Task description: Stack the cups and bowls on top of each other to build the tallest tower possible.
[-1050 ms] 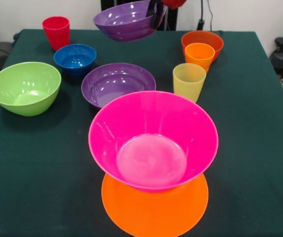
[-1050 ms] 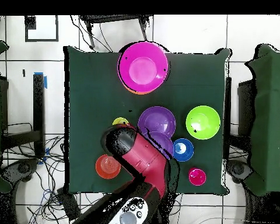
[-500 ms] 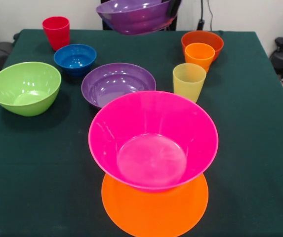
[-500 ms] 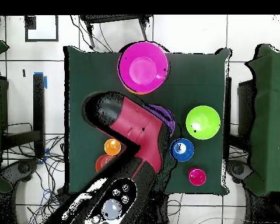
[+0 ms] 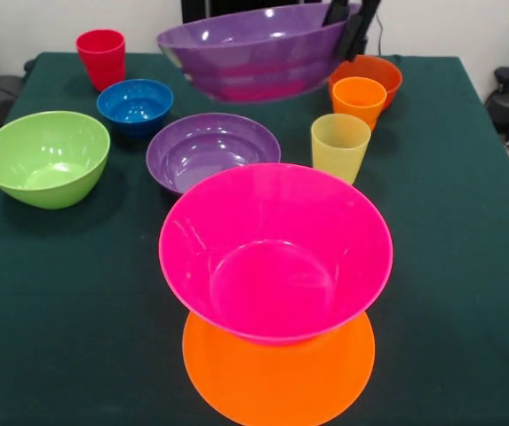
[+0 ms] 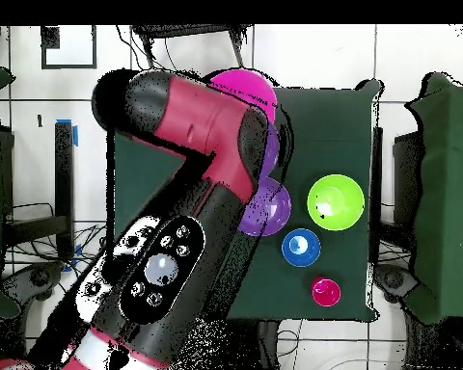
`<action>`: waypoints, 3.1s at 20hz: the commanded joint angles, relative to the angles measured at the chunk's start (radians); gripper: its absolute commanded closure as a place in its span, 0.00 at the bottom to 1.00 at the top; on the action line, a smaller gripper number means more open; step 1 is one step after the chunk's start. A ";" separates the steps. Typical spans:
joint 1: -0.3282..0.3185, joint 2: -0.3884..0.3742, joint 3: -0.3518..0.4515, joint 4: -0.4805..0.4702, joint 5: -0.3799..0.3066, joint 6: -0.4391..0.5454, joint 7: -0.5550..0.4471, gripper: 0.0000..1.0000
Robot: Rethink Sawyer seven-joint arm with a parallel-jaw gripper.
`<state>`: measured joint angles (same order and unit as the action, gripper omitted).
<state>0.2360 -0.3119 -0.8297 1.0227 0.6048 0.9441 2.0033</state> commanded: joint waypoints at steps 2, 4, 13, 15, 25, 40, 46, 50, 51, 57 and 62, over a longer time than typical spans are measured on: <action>-0.088 0.194 -0.011 -0.456 -0.029 0.216 0.166 1.00; -0.108 0.230 -0.037 -0.530 -0.008 0.240 0.177 1.00; -0.158 0.311 -0.127 -0.688 0.069 0.329 0.198 1.00; -0.157 0.315 -0.140 -0.694 0.079 0.336 0.200 1.00; -0.137 0.320 -0.135 -0.637 0.085 0.325 0.194 1.00; -0.148 0.385 -0.091 -0.617 0.090 0.213 0.186 1.00; -0.140 0.386 -0.072 -0.588 0.086 0.179 0.189 1.00; -0.144 0.393 -0.068 -0.595 0.087 0.153 0.185 1.00; -0.146 0.397 -0.067 -0.598 0.087 0.141 0.184 1.00; -0.166 0.418 -0.087 -0.632 0.090 0.104 0.184 1.00; -0.181 0.442 -0.094 -0.656 0.099 0.088 0.182 1.00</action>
<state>0.0782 0.1158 -0.9899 0.3862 0.7009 1.0748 2.0048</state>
